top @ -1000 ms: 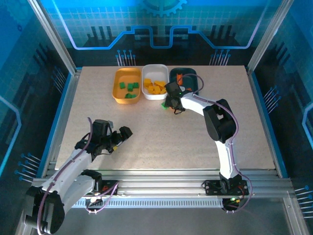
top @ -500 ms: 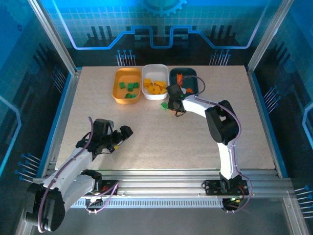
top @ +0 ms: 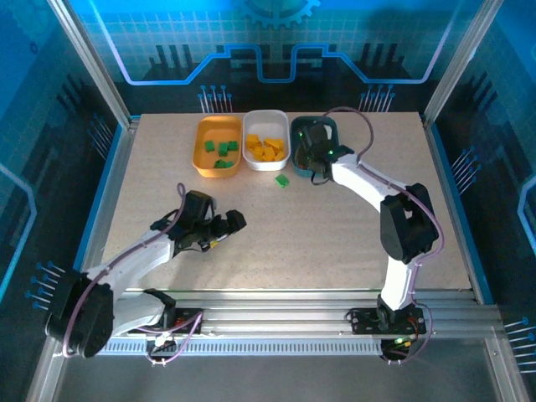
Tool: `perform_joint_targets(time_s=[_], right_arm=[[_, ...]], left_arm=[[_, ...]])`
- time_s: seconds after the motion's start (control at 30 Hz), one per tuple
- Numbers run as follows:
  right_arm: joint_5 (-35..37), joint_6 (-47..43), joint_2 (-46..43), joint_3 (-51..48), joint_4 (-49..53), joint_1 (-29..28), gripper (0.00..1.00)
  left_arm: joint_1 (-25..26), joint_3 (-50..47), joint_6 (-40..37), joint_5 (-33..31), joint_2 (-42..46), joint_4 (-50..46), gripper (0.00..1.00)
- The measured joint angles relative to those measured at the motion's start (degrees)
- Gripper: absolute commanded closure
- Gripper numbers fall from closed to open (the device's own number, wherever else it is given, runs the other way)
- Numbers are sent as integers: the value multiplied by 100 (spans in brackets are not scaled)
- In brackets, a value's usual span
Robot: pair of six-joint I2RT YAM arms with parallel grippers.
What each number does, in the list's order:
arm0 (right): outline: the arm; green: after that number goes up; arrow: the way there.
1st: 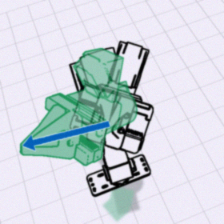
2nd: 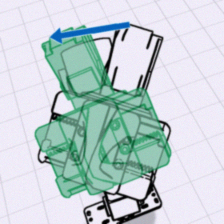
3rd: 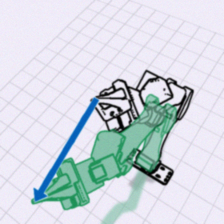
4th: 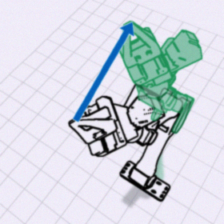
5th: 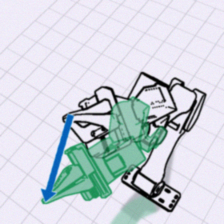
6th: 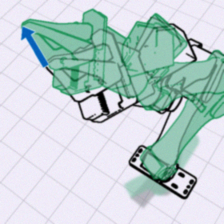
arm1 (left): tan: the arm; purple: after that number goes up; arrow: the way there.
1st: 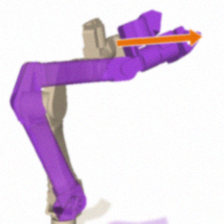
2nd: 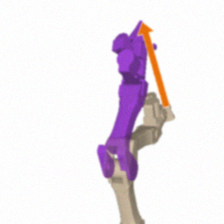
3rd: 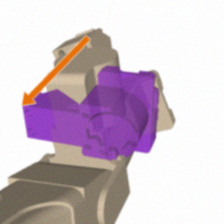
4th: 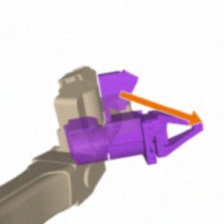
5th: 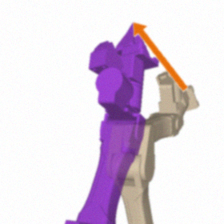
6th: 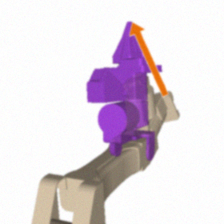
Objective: Sort the legos into containers by color
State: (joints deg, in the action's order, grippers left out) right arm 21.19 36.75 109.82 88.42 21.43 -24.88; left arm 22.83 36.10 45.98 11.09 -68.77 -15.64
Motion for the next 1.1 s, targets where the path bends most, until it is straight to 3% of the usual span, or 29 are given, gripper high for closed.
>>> perform_joint_targets(time_s=[0.13,0.23,0.4,0.5,0.7,0.83,1.1], right_arm=[[-175,-39,1104,1650,330,487,48],[-350,-24,1832,2583,699,723,32],[-658,-83,1987,2640,1095,811,25],[-756,-122,1386,1847,1001,763,25],[-841,-7,-920,-627,479,671,26],[-658,31,-2140,-2006,114,284,25],[-59,146,-2715,-3637,-72,-76,27]], left_arm=[[170,772,-144,-142,-785,92,1],[260,1217,-223,-184,-1340,116,1],[431,1974,-313,-210,-2221,50,2],[472,2494,-391,-229,-2682,-35,3],[507,3593,-463,-271,-3609,-162,5],[538,4065,-549,-308,-4026,-282,8],[555,4859,-704,-560,-4485,-776,18]])
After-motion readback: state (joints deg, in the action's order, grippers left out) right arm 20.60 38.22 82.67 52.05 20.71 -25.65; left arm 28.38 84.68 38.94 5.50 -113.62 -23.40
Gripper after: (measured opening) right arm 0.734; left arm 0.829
